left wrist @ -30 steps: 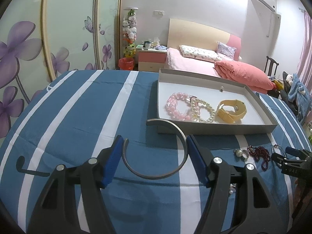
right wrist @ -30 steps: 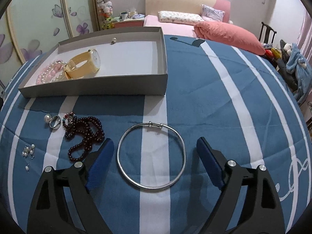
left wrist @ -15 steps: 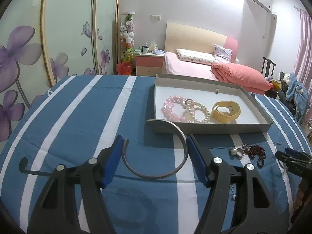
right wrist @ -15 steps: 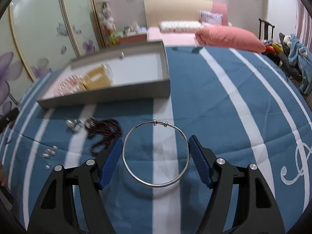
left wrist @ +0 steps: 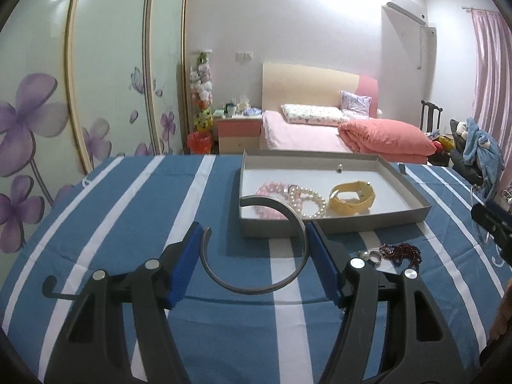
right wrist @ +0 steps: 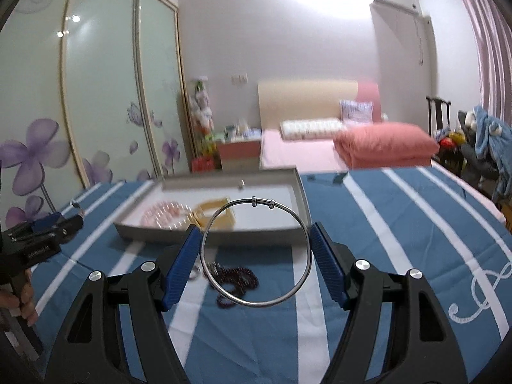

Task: Organize jewelry
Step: 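Carry both silver bangles in both tools over the gray tray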

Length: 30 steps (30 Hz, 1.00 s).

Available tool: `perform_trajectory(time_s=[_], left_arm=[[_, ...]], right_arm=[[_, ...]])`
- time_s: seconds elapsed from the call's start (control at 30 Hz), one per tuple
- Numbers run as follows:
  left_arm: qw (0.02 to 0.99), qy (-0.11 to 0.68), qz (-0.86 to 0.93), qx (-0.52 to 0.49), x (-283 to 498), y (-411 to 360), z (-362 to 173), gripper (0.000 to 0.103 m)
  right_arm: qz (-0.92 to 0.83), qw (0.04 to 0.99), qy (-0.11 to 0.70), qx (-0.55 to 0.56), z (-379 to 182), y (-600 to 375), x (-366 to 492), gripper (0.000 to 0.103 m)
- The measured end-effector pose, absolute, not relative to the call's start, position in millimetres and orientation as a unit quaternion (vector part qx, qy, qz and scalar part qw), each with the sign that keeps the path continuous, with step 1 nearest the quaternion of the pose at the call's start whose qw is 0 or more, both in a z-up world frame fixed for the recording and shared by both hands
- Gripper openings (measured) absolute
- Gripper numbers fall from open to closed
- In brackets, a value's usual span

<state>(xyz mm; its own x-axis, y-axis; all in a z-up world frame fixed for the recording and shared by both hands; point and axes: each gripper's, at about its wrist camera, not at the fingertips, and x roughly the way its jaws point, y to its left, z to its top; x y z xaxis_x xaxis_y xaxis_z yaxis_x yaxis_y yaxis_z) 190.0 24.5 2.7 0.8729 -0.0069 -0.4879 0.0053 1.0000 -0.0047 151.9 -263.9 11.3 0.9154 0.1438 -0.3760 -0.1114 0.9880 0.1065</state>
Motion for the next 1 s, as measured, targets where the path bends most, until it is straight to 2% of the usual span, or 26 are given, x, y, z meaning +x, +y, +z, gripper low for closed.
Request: perform_trajectory(time_s=[0.33, 1.0], left_arm=[[0.982, 0.188, -0.001, 0.017, 171, 11, 21, 0.065], [0.985, 0.17, 0.001, 0.017, 187, 4, 33, 0.065]], right_arm=[[0.07, 0.988, 0.136, 0.035, 22, -255, 146, 0.07], [0.059, 0.994, 0.086, 0.021, 33, -245, 151, 0.07]])
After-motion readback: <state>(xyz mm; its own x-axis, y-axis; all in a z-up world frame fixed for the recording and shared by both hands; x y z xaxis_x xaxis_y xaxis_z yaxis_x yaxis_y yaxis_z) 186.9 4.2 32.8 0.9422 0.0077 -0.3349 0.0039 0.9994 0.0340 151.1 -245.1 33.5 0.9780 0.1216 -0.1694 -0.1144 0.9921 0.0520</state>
